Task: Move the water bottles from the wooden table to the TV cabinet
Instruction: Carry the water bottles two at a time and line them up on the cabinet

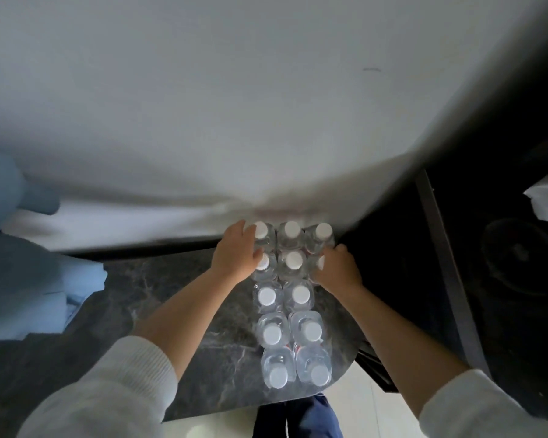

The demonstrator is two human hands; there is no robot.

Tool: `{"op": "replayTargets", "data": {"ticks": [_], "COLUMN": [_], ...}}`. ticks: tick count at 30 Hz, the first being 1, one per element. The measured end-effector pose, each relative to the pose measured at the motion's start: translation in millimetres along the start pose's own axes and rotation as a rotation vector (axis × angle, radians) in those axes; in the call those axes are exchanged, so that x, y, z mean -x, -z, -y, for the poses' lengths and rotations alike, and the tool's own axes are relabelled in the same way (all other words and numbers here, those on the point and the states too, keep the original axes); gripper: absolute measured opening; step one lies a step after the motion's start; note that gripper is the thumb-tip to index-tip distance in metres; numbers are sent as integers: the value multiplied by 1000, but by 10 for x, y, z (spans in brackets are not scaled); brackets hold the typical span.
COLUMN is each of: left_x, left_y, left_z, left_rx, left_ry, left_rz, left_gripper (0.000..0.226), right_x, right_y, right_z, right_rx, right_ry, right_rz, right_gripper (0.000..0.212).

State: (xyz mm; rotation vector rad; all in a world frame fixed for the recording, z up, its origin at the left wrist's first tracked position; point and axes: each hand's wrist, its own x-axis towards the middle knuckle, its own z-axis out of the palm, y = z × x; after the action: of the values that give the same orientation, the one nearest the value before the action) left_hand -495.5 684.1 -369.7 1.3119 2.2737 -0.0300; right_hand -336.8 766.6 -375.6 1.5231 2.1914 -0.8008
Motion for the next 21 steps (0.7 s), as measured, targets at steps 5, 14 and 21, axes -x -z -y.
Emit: {"op": "replayTargets", "data": {"ticks": [5,14,21], "left_x": [361,1707,3369], "left_y": [223,557,512], "left_z": [139,654,1223], "left_rx": [-73,-90,95], "left_ry": [123,550,991], "left_rz": [-47,-114,-258], "left_gripper": [42,31,34], "right_x": [190,967,2242], "right_y": [185,502,176], "right_z": [215,1278,2412], "right_rx": [309,526,554], "right_ry": [155,641,1198], "right_rz": [-65,-147,-166], "right_gripper": [39,34,31]}}
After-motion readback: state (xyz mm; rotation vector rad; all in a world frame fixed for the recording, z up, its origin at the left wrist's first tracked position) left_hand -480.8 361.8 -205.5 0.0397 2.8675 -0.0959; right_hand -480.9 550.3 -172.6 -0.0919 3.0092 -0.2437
